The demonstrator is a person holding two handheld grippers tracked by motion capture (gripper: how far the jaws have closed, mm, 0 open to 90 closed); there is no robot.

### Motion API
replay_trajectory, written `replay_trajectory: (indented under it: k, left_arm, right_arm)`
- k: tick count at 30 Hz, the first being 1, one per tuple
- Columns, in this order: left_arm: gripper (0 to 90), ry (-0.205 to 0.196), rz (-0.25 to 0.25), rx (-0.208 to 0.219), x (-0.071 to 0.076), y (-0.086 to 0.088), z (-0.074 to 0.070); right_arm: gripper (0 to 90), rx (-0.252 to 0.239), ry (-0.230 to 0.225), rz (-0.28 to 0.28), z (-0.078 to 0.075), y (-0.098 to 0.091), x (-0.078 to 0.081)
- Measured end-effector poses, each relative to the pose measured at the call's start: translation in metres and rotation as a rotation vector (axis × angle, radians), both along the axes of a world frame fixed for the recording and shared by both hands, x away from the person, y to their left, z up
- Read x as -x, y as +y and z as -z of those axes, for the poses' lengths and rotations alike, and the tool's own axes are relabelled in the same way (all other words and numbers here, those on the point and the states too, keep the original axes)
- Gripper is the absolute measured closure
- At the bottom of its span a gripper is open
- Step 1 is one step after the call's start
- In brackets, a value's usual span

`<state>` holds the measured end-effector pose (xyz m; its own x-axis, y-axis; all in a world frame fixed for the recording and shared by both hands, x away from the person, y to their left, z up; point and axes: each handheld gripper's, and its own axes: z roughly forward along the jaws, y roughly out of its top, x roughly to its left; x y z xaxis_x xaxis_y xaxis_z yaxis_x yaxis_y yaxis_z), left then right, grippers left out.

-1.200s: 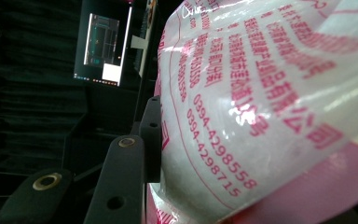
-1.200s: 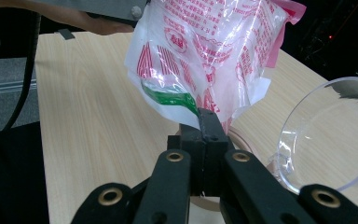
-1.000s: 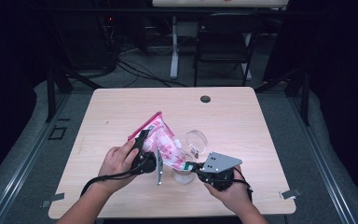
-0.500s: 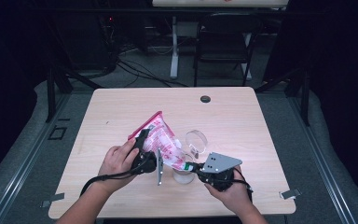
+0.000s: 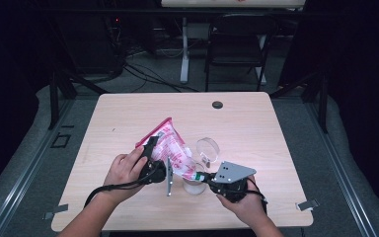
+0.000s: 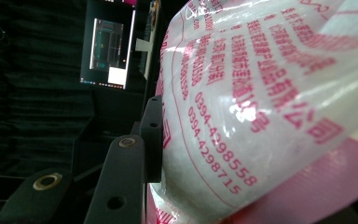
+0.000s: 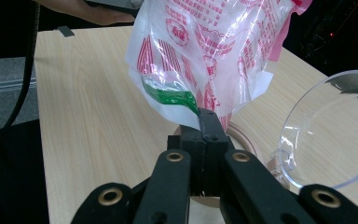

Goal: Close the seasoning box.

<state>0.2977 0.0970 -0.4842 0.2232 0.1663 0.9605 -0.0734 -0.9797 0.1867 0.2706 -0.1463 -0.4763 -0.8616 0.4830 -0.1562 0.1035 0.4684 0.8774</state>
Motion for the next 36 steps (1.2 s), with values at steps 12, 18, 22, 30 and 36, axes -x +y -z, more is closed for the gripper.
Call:
replay_trajectory:
  k: [12, 18, 22, 30, 36]
  left_arm:
    - [65.6, -0.011, -0.002, -0.019, 0.0013, -0.0015, -0.0003]
    - [65.8, -0.016, 0.001, -0.018, 0.0014, -0.0017, -0.0008]
    - [65.9, -0.019, 0.005, -0.013, 0.0012, -0.0018, -0.0007]
    - [66.2, -0.021, 0.008, -0.013, 0.0013, -0.0023, -0.0021]
    - [66.3, -0.022, 0.008, -0.015, 0.0012, -0.0026, -0.0032]
  right_arm:
    - [90.0, 0.005, 0.004, 0.003, 0.0025, -0.0004, -0.0002]
    - [90.0, 0.013, 0.002, 0.005, 0.0037, -0.0003, -0.0002]
    - [90.0, 0.014, 0.0, 0.006, 0.0036, -0.0005, -0.0001]
    - [90.0, 0.012, 0.002, 0.004, 0.0036, -0.0011, -0.0002]
    - [90.0, 0.012, -0.001, 0.006, 0.0034, -0.0011, 0.0001]
